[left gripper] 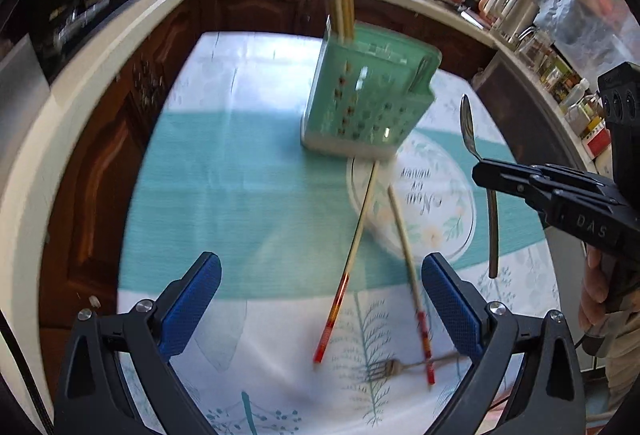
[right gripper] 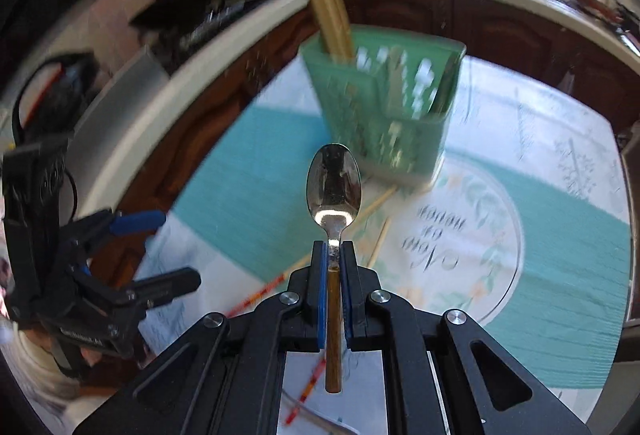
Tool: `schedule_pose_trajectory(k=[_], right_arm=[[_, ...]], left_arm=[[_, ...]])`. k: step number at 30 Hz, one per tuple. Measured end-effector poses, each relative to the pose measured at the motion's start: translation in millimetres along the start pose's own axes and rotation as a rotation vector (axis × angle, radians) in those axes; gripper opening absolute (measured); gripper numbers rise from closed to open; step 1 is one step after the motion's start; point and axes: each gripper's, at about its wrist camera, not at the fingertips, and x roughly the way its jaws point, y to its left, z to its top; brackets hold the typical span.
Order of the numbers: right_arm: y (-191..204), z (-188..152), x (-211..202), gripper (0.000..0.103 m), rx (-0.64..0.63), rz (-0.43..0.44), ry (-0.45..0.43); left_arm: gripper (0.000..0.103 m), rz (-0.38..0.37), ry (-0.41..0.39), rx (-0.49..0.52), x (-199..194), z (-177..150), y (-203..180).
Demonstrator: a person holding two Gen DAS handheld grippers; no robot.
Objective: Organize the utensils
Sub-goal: 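Lift the wooden-handled spoon into the green basket and open the right gripper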
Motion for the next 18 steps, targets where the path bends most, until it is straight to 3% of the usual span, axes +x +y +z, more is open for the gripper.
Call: schedule_pose_trajectory(k=[9, 15, 18], right_arm=[[-25, 83, -43, 0.006, 0.091, -0.039, -0.319], [-43, 118, -31, 0.006, 0.120, -0.104, -0.538], [-48, 122, -14, 0.006, 0.110, -0.123, -0.595]], left_arm=[[0.099, 0.069, -0.168, 0.036, -24, 76, -21], [0.099, 0.056, -0.123, 0.045, 0, 86, -26], [0.099, 0.047, -0.089, 0.077, 16, 79, -29]])
